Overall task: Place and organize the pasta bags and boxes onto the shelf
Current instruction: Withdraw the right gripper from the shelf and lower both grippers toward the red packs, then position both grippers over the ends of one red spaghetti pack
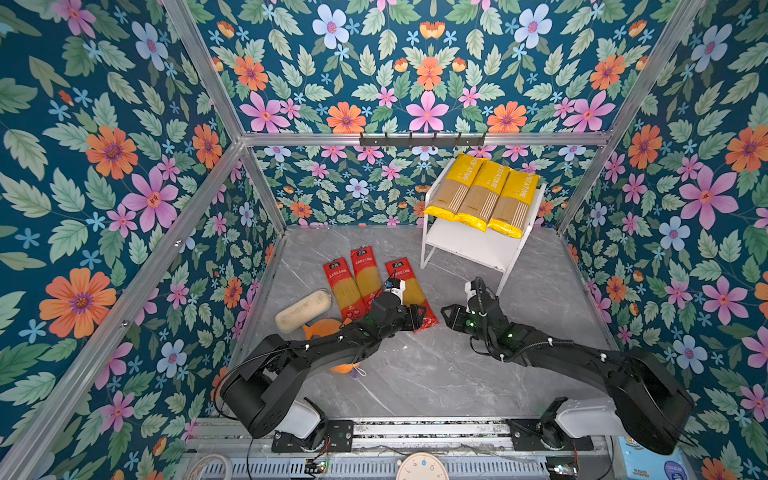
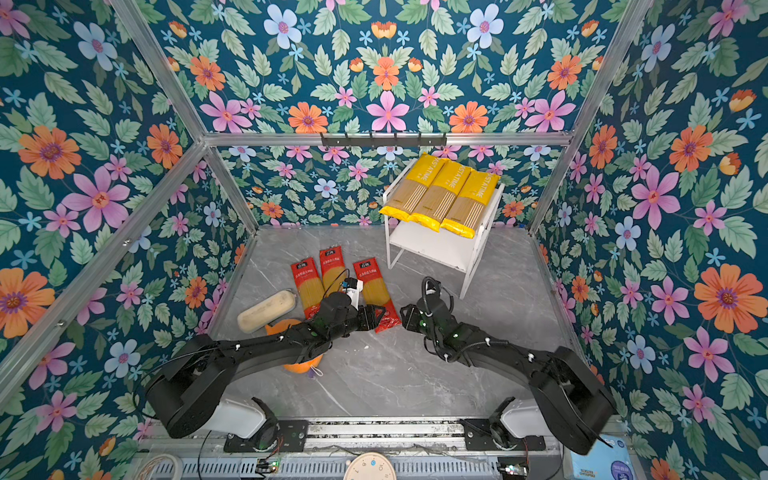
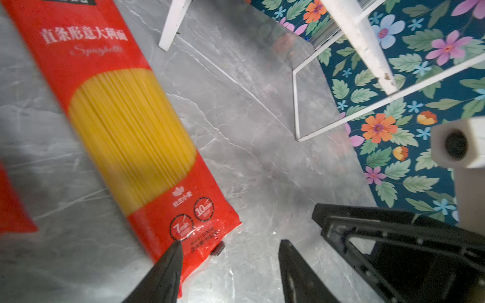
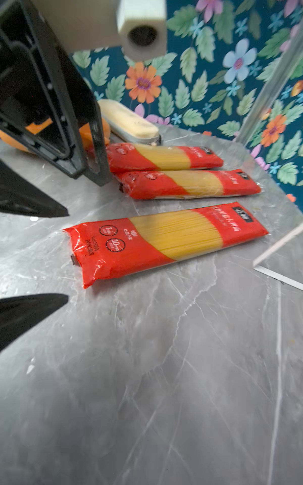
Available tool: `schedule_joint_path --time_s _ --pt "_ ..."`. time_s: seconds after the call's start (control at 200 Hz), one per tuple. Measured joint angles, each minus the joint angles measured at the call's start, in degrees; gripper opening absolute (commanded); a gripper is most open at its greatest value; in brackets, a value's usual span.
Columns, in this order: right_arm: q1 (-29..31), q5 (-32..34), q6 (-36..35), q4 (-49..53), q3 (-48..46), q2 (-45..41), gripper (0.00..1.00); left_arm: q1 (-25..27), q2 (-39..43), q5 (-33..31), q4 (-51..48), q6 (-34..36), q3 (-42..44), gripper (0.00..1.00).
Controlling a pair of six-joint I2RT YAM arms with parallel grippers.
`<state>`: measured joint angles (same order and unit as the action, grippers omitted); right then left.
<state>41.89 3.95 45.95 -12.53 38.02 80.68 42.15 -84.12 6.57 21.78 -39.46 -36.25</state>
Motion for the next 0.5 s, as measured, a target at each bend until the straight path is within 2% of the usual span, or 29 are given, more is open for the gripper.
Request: schedule_joint_path --time_s 0.285,0.5 --pt "2.03 2.21 -3.37 -0.31 9.03 14.80 0.51 -6.32 3.15 -1.70 -7.21 0.44 1.29 0.60" --pt "2.43 0.74 -7.69 6.58 18.40 23.54 0.48 -10.73 5.77 -1.40 -9.05 0.42 1.75 0.60"
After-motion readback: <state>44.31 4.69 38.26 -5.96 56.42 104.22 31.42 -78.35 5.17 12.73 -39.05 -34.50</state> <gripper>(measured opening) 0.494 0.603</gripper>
